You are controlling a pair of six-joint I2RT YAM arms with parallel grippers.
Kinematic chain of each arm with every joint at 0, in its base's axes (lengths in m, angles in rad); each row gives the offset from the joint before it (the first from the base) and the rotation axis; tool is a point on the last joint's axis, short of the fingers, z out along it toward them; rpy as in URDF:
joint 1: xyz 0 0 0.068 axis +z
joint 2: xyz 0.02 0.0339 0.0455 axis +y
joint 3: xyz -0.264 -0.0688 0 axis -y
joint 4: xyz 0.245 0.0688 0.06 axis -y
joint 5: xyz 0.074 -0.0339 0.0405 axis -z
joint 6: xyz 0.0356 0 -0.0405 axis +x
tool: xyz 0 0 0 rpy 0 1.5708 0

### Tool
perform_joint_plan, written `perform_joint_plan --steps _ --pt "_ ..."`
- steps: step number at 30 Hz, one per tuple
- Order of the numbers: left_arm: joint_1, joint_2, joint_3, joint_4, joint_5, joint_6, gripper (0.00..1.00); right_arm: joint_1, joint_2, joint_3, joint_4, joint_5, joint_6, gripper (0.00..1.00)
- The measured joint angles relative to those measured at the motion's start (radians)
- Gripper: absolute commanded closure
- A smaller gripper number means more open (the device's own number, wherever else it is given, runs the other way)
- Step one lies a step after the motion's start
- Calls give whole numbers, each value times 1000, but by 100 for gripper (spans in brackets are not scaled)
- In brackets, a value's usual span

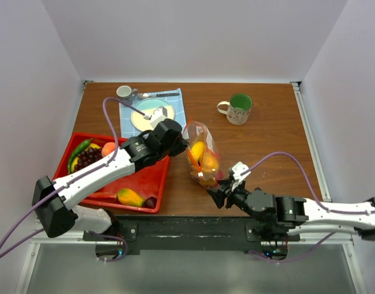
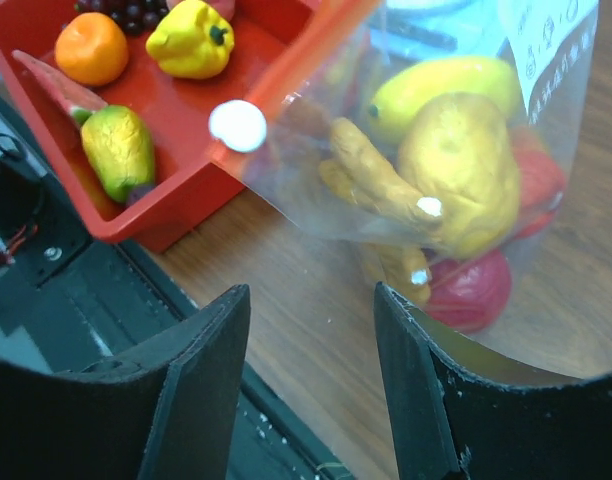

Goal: Place the food in the zip-top bag and seal the zipper

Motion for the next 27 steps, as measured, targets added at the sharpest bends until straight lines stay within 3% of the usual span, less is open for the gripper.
perform_joint_plan --steps 8,17,27 --pt "0 6 7 2 12 9 100 231 248 16 189 315 -133 40" --pt "0 6 9 2 26 10 100 240 266 15 451 448 -293 40" --pt "0 6 9 2 32 10 100 240 342 -24 595 471 -356 38"
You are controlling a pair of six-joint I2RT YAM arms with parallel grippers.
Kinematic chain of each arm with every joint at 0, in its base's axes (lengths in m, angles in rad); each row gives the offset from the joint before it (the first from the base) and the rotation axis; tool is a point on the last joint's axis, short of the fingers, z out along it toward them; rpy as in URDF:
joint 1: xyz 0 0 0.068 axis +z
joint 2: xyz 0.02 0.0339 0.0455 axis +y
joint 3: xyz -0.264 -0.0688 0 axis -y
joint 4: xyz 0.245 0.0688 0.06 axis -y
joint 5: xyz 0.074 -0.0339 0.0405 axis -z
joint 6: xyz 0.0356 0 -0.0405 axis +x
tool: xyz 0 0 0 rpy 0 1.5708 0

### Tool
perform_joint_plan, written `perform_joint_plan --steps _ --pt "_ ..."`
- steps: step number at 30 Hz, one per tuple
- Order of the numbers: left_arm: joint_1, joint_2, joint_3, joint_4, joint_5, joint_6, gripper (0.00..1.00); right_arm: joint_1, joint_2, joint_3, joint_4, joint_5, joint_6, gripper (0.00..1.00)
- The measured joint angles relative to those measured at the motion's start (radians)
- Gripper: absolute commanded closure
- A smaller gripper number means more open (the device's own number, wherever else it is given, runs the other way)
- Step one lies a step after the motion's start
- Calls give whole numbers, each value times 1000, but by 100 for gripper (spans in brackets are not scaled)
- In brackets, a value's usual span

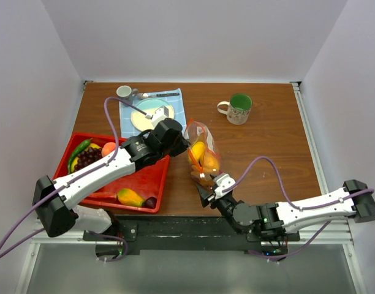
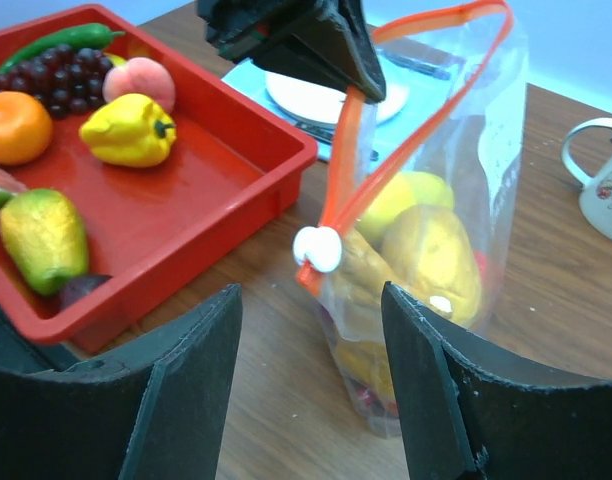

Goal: Place the food in the zip-top bag and seal the zipper

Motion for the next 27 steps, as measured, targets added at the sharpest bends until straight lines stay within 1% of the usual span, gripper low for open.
perform_joint_plan --steps 3,8,13,14,16,17,19,20,22,23,25,26,27 --pt "0 0 0 0 4 0 100 -9 -11 -35 44 5 -12 39" --pt "0 0 0 0 6 0 100 -65 -21 -75 118 -3 -20 41" --pt "0 -1 0 0 10 1 100 -114 2 -101 182 -29 -20 42" --pt "0 -1 0 0 10 1 100 -121 6 -102 189 -34 -20 44" --pt "0 -2 0 0 12 2 100 -135 18 -103 207 -45 -20 49" --pt "0 -2 0 0 13 2 100 -142 25 -104 220 -50 -20 55" --pt "0 -2 0 0 15 3 100 -147 30 -106 233 -51 -21 64" --pt "0 -3 0 0 16 4 100 -147 29 -109 241 -52 -20 73" --pt "0 -6 0 0 19 10 100 -147 27 -111 248 -51 -24 80" --pt "0 -8 0 0 20 16 100 -147 27 -111 250 -51 -25 86" --pt "0 -13 0 1 20 26 100 -150 21 -111 249 -51 -27 92" --pt "0 -16 0 1 21 29 100 -151 16 -111 248 -50 -27 98" --pt "0 -21 0 2 21 39 100 -151 8 -111 247 -50 -26 100"
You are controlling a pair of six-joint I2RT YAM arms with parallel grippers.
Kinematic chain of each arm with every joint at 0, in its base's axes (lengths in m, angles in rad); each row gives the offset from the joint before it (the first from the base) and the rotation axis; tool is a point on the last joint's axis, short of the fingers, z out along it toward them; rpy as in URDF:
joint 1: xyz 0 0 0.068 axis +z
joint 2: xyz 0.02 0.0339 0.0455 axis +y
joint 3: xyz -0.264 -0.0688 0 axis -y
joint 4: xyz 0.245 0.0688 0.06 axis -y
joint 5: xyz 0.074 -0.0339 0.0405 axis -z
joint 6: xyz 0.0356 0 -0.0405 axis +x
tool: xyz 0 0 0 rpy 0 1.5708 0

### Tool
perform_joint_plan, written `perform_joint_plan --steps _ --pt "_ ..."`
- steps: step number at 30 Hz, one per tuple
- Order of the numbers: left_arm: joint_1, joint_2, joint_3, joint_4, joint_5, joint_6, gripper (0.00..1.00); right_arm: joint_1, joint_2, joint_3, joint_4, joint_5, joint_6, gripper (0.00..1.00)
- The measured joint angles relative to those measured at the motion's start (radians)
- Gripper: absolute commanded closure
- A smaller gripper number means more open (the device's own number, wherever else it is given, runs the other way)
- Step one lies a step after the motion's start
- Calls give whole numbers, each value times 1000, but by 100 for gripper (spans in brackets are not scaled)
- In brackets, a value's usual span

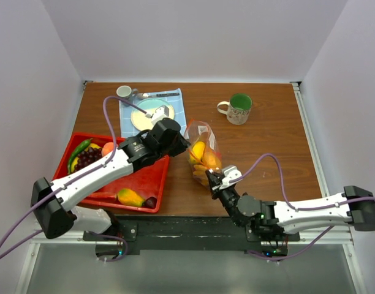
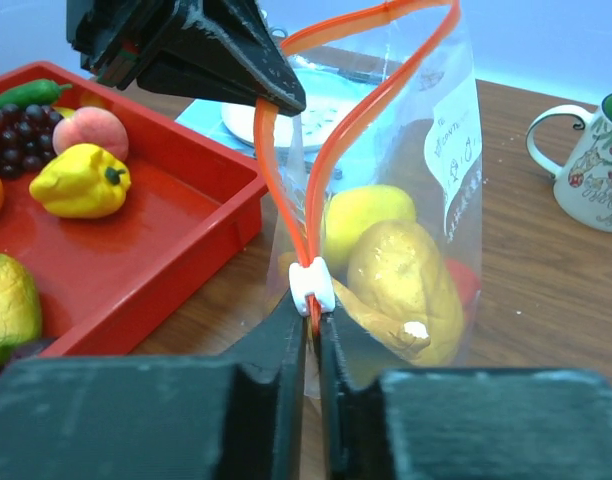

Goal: Place the food in the zip-top bag and seal the zipper

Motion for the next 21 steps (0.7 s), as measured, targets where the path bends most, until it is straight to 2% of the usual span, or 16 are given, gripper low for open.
perform_joint_plan --steps 6,13,14,16,17,19,20,21 --pt "-1 -36 0 18 13 48 100 0 -62 2 -40 -1 -1 100" --pt "-3 -84 0 58 36 122 99 0 -141 89 -203 -34 0 100" --pt "-3 -92 0 68 40 146 90 0 -151 107 -227 -43 0 100" --pt "-4 -106 0 88 51 197 80 -1 -167 154 -298 -73 0 100" --pt "-5 -112 2 94 52 226 71 -1 -173 174 -327 -84 0 100" --pt "-5 -121 14 101 51 301 60 0 -180 226 -402 -113 5 100" --pt "-5 -128 19 111 51 341 52 -1 -182 246 -429 -127 6 100" --pt "-4 -140 21 122 51 381 49 -1 -185 273 -470 -143 10 100"
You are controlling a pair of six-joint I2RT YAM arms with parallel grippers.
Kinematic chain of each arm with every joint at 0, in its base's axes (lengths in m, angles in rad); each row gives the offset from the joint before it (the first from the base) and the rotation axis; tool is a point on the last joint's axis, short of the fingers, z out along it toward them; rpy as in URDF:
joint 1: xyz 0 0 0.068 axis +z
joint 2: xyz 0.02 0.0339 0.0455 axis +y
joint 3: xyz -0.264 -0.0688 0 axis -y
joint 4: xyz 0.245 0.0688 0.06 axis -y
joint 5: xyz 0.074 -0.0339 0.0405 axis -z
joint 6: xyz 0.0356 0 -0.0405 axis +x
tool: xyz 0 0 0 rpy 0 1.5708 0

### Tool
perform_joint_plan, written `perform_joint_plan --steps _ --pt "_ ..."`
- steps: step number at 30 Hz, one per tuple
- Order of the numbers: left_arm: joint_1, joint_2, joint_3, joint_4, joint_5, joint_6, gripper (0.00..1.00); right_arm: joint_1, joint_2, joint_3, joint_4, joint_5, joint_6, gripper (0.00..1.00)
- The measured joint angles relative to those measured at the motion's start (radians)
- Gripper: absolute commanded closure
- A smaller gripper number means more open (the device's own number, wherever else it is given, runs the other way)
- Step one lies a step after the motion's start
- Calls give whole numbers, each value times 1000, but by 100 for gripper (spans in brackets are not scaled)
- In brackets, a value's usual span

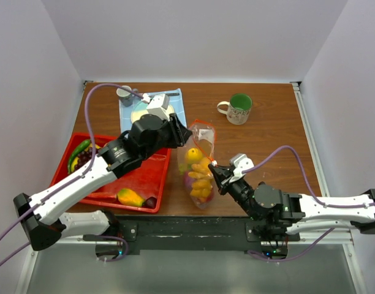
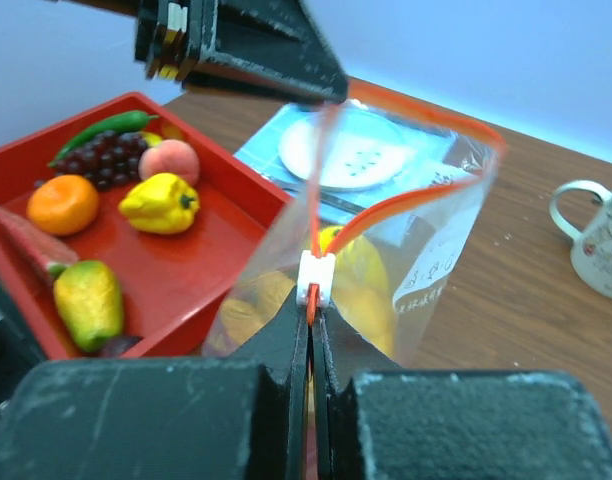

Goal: Place the food in the zip-top bag and seal the zipper

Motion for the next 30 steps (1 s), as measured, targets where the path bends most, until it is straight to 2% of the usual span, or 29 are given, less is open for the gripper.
perform_joint_plan --steps 2,7,11,17,23,30 --pt "1 -31 4 19 -1 74 43 0 -5 40 -63 -31 11 100" --pt "5 -97 57 67 87 285 42 0 -14 95 -206 -102 42 100" --pt "4 -101 139 101 255 495 41 0 -26 140 -318 -163 67 100" --pt "4 -37 265 71 536 709 45 0 -55 227 -450 -260 103 100" --pt "4 27 285 36 787 814 49 0 -66 285 -528 -351 127 100" --pt "-15 47 286 12 990 863 49 -1 -40 375 -603 -453 144 100"
